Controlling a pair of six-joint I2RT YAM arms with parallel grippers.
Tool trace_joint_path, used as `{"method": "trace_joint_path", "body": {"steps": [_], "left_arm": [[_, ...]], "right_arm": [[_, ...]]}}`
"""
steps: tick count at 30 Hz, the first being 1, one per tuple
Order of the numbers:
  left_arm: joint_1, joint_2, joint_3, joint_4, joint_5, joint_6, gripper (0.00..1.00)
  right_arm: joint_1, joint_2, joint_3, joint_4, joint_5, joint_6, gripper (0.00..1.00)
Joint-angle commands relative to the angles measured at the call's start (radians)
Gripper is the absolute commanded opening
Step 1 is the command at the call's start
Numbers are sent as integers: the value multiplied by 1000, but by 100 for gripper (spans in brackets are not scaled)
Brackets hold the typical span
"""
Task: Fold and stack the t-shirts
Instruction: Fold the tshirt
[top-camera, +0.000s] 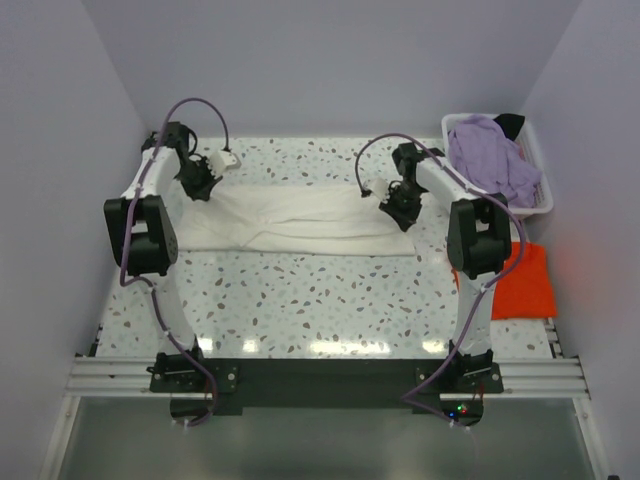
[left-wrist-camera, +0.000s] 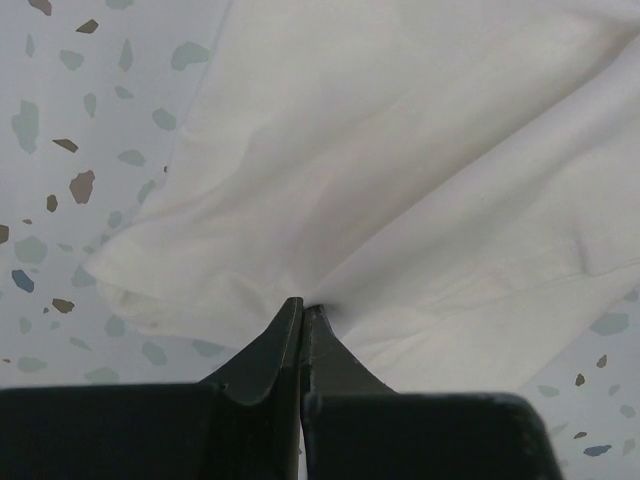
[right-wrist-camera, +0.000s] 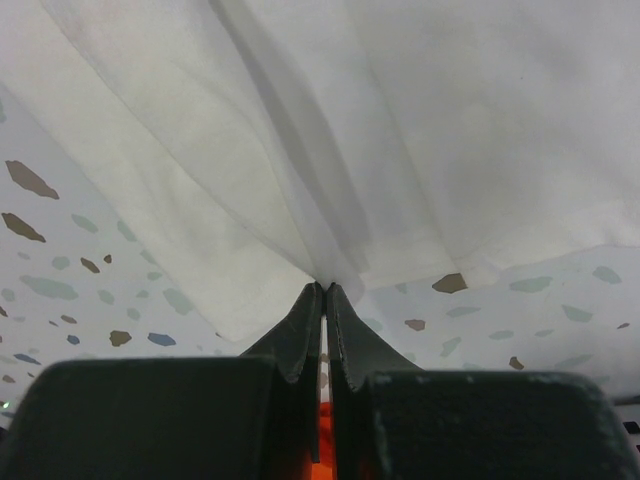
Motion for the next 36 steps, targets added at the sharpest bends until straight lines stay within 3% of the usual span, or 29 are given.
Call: {"method": "trace_joint_path", "body": {"steps": [1,19,22,23,25,26,27,29,36], "left_arm": [[-3,1,27,26,-8,17,0],[-3,21,-1,89,-29,-22,0],[-2,21,10,124,-28,-81,8],[-2,21,10,130,-26,-98,9],[0,16,22,135,-26,-134,18],[2,13,27,134,-25,-169,23],[14,10,33,127,-16,-189,24],[47,-10,31,114,16,-251,33],[179,-125,-126,74,41,-390,49]], "right_arm": [[-13,-3,6,10,12,3,0],[-13,35,23,55,37,35,0],[-13,44,55,52,49,73,0],[-13,46,55,50,52,81,2],[-14,48,86,27,52,101,20],[-14,49,99,16,46,130,37],[-17,48,124,6,41,142,41],[-25,34,138,-27,26,185,43],[-54,-66,0,-94,-29,323,47]]}}
